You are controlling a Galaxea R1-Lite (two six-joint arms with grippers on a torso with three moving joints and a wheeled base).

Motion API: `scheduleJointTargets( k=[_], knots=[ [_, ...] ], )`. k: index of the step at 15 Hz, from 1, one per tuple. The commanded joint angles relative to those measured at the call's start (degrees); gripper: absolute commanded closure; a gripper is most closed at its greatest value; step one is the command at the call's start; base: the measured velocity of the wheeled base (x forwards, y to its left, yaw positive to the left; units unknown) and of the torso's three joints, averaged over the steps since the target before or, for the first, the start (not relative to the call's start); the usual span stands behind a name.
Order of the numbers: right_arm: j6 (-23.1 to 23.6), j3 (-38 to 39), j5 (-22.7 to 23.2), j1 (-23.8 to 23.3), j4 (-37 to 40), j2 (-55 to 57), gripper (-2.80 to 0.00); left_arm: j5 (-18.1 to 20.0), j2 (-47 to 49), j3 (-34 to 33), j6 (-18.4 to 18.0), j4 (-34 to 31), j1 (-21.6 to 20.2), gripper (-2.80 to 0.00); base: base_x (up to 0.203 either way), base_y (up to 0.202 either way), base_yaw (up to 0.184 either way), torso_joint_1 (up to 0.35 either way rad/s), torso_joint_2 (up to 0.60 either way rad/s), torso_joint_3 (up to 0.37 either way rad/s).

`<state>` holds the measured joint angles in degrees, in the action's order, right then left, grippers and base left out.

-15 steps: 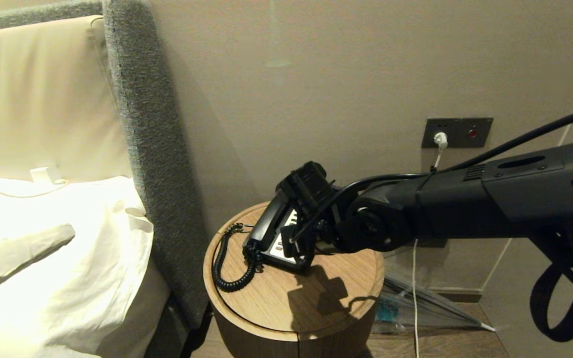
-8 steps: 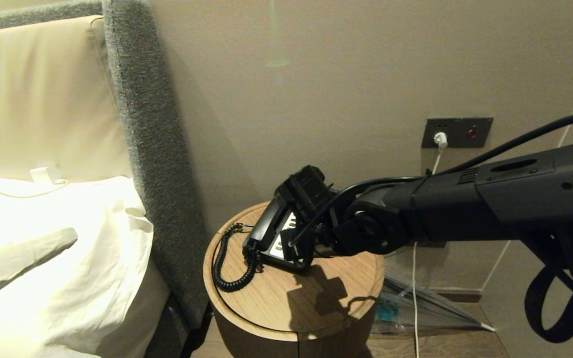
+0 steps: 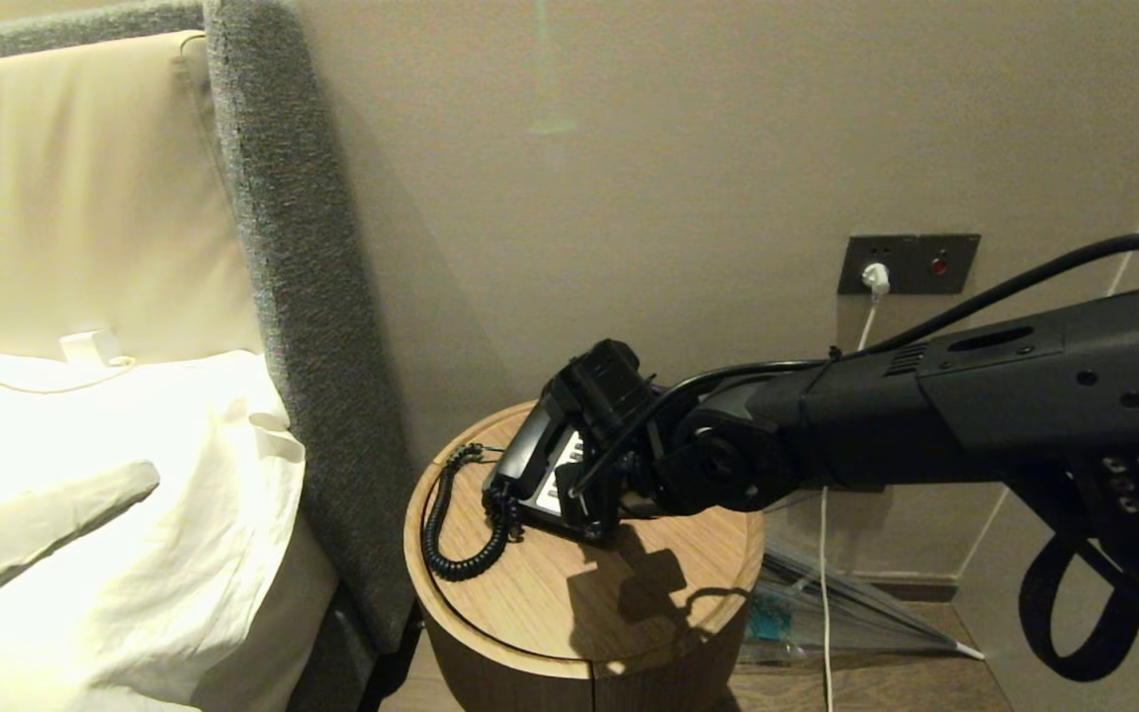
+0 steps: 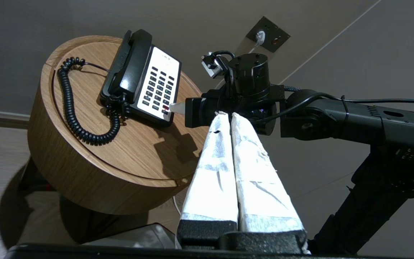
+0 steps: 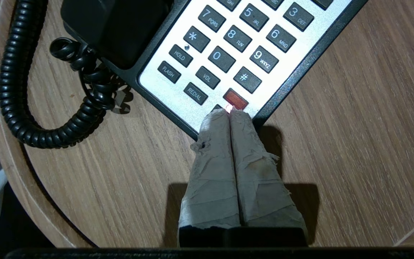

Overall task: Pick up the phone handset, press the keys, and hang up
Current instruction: End the call using the dial pad

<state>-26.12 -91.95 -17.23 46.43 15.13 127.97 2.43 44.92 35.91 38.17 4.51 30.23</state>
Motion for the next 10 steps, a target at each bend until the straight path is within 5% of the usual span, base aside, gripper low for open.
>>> scheduleJointTargets(
  k=[1, 10],
  knots=[
    [-0.2, 0.0, -0.1, 0.0, 0.1, 0.3, 0.0, 0.0, 0.3, -0.3, 0.2, 0.1, 0.0, 0.0, 0.0, 0.0, 0.0, 0.0, 0.0, 0.0],
    [-0.2, 0.0, -0.1, 0.0, -0.9, 1.0, 0.0, 0.0, 0.1, -0.5, 0.2, 0.1, 0.0, 0.0, 0.0, 0.0, 0.0, 0.0, 0.0, 0.0]
  ],
)
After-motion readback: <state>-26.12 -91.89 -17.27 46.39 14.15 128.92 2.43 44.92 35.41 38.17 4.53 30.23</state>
